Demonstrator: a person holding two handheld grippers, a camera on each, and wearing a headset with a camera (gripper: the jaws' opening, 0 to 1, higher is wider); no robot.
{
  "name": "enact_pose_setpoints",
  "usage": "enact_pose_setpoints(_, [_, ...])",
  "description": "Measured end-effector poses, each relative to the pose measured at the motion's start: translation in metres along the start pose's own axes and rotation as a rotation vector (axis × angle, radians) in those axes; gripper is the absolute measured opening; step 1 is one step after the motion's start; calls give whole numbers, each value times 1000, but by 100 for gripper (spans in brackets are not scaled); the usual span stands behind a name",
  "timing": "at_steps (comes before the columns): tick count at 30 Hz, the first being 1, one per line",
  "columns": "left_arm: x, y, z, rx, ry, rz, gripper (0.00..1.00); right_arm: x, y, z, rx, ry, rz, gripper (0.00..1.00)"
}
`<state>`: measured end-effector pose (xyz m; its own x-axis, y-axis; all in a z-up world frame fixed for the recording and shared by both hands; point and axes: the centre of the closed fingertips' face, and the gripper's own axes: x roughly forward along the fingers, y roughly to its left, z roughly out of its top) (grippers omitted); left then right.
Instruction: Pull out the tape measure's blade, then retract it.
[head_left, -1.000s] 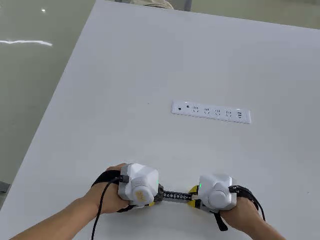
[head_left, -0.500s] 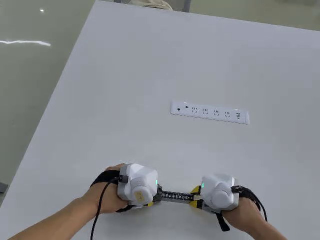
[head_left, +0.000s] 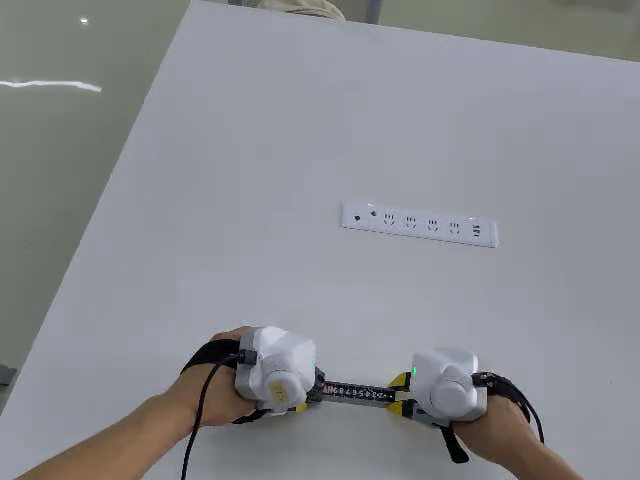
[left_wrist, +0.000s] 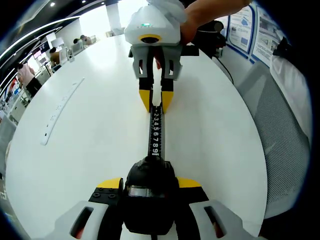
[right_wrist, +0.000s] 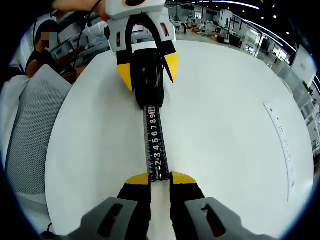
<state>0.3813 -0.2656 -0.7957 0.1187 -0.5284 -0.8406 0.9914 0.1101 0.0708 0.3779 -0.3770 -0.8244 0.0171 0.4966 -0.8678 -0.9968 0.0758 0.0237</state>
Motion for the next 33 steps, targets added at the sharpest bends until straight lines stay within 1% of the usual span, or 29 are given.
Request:
enact_pose_setpoints(16, [0, 0, 0, -1, 2, 0, 36, -5, -1, -8, 4, 1, -5, 12])
enact_pose_setpoints(33, [0, 0, 0, -3, 4, -1, 36, -12, -3, -21, 6, 4, -18, 12])
